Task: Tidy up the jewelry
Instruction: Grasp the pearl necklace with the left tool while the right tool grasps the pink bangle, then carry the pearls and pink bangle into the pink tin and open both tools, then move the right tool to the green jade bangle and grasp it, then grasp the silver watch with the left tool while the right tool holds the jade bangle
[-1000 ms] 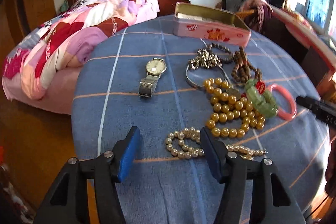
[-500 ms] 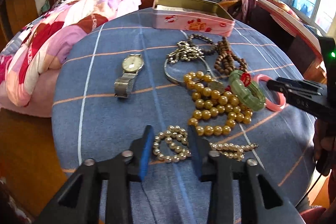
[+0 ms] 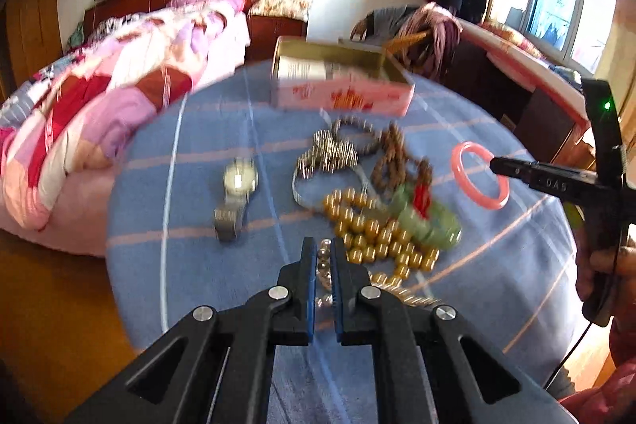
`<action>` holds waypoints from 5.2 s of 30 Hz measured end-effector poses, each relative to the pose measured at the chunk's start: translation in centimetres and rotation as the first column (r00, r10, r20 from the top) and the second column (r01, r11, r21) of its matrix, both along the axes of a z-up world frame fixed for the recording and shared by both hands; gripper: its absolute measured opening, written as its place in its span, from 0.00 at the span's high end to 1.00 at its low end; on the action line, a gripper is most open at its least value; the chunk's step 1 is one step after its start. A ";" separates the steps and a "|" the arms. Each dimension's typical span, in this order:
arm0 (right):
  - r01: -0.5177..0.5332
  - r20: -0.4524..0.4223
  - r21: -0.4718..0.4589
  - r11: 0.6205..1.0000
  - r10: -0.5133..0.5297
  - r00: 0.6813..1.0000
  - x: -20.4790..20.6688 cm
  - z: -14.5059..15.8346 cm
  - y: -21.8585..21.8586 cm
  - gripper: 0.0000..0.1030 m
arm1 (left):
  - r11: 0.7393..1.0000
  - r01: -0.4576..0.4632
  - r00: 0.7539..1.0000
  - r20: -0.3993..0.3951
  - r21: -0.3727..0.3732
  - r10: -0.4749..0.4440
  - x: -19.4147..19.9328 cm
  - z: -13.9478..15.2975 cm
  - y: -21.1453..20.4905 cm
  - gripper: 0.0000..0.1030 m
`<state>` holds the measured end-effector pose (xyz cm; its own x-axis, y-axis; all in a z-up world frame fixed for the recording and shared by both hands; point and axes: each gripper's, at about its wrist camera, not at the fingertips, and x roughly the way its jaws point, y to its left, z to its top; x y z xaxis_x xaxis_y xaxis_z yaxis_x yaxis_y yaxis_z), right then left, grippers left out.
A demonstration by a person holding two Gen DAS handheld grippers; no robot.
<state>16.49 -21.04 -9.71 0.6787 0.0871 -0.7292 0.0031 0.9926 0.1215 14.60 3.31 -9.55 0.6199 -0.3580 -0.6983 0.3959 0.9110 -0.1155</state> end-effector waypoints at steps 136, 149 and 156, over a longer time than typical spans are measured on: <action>-0.187 -0.088 -0.031 0.982 0.184 0.979 1.0 -4.2 8.7 0.69 | 0.980 -0.197 0.980 -0.005 -0.036 0.197 6.4 -0.8 1.7 0.67; -0.127 -0.043 0.027 0.991 0.129 0.991 0.1 -2.4 6.8 0.90 | 0.984 -0.168 0.985 0.036 -0.063 0.170 4.7 0.7 1.5 0.67; -0.087 0.068 0.053 0.995 0.083 0.994 -0.7 1.2 5.8 0.90 | 0.984 -0.154 0.984 0.076 -0.092 0.161 4.1 2.1 1.2 0.67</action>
